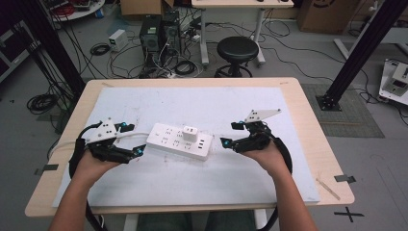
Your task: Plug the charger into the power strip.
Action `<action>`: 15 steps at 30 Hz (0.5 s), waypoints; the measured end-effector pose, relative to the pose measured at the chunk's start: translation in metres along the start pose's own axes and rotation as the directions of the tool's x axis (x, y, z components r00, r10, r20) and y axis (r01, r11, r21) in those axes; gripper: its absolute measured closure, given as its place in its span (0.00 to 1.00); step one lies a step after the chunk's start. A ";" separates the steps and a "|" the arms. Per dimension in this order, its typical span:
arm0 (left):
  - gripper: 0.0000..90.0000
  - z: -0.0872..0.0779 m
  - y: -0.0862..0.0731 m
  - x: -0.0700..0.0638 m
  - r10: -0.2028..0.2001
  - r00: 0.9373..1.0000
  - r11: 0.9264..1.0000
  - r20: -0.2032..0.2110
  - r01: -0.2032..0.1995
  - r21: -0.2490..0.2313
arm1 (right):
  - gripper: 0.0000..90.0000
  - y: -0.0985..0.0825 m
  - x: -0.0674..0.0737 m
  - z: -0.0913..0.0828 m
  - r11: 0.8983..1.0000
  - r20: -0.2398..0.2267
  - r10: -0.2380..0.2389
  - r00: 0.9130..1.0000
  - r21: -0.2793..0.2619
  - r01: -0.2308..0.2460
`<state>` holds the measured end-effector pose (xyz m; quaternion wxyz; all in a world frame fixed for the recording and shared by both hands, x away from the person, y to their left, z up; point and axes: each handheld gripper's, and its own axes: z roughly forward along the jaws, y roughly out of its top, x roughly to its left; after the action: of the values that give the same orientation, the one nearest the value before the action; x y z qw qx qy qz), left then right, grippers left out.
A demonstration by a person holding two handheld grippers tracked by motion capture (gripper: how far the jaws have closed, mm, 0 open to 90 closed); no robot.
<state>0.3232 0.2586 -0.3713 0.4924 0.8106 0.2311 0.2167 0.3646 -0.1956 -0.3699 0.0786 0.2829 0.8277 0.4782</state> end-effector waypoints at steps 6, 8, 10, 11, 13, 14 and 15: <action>0.19 0.002 0.002 0.001 0.006 1.000 1.000 0.002 -0.006 0.009 | 0.23 0.000 -0.002 -0.001 1.000 0.006 0.000 1.000 0.002 0.000; 0.19 0.003 0.004 0.000 0.004 1.000 1.000 0.006 -0.004 0.004 | 0.23 0.000 -0.003 -0.001 1.000 0.008 0.002 1.000 0.004 -0.002; 0.20 0.004 0.005 0.001 0.008 1.000 1.000 0.005 -0.008 0.006 | 0.23 0.000 -0.003 -0.001 1.000 0.013 0.004 1.000 0.007 -0.004; 0.19 0.004 0.005 0.001 0.008 1.000 1.000 0.007 -0.008 0.007 | 0.23 0.000 -0.003 -0.002 1.000 0.011 0.002 1.000 0.007 -0.002; 0.19 0.005 0.005 0.001 0.012 1.000 1.000 0.004 -0.012 0.010 | 0.23 0.000 -0.004 -0.002 1.000 0.014 0.004 1.000 0.009 -0.004; 0.19 0.005 0.005 0.001 0.010 1.000 1.000 0.008 -0.010 0.011 | 0.23 0.000 -0.004 -0.002 1.000 0.012 0.004 1.000 0.009 -0.004; 0.19 0.006 0.005 0.001 0.012 1.000 1.000 0.007 -0.012 0.012 | 0.23 0.000 -0.004 -0.003 1.000 0.015 0.008 1.000 0.009 -0.009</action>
<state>0.3282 0.2533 -0.3693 0.4871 0.8156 0.2258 0.2156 0.3668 -0.1999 -0.3695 0.0814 0.2902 0.8281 0.4727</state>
